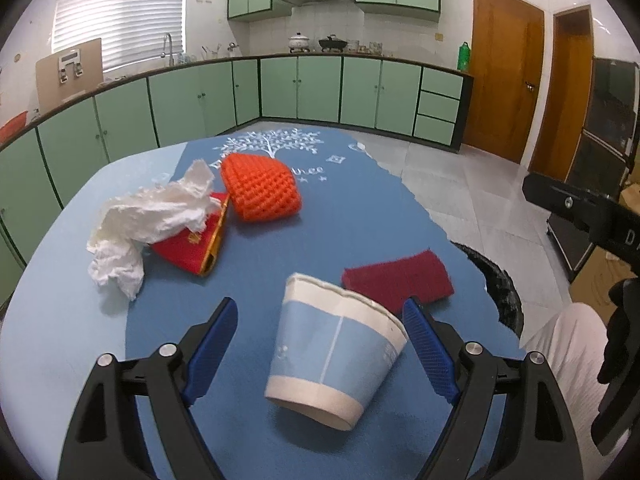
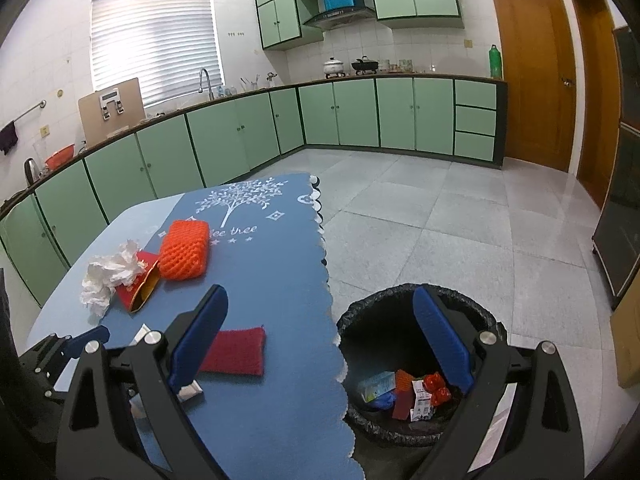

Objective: Collect trash
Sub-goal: 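Move the left tool to the blue paper cup while the right tool approaches the second red pad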

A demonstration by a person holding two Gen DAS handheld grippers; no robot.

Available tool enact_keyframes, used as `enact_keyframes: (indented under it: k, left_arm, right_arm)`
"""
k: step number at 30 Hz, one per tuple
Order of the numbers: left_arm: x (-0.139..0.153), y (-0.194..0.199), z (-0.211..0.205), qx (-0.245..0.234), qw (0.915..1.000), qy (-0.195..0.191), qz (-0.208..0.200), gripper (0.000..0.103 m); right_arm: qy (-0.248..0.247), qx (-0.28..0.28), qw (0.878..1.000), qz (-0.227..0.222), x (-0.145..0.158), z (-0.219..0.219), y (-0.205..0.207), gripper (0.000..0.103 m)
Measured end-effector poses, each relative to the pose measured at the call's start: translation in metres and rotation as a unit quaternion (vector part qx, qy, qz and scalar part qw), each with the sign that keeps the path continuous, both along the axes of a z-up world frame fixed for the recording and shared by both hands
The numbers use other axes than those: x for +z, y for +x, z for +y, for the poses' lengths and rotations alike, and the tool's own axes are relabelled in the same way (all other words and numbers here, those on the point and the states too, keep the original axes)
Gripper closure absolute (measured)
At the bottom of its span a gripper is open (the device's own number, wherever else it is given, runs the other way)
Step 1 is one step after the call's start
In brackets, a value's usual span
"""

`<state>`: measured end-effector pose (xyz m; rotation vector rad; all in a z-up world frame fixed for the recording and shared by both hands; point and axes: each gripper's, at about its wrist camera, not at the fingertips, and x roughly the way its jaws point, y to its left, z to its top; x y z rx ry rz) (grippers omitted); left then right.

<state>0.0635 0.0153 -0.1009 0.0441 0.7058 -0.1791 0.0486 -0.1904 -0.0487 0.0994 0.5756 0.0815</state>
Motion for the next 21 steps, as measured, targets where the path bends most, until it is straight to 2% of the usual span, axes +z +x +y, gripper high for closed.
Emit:
enact_keyframes:
  k: [12,21]
  left_arm:
    - [-0.021,-0.001,-0.007,-0.005,0.9994,0.019,0.029,0.020]
    - [-0.031,-0.001,-0.006,-0.011,0.9988,0.009,0.046,0.018]
  right_arm:
    - [-0.003,0.007,1.000,0.017,-0.015,0.005,0.000,0.012]
    - [-0.008,0.011,0.999,0.030,-0.023,0.008,0.004,0.012]
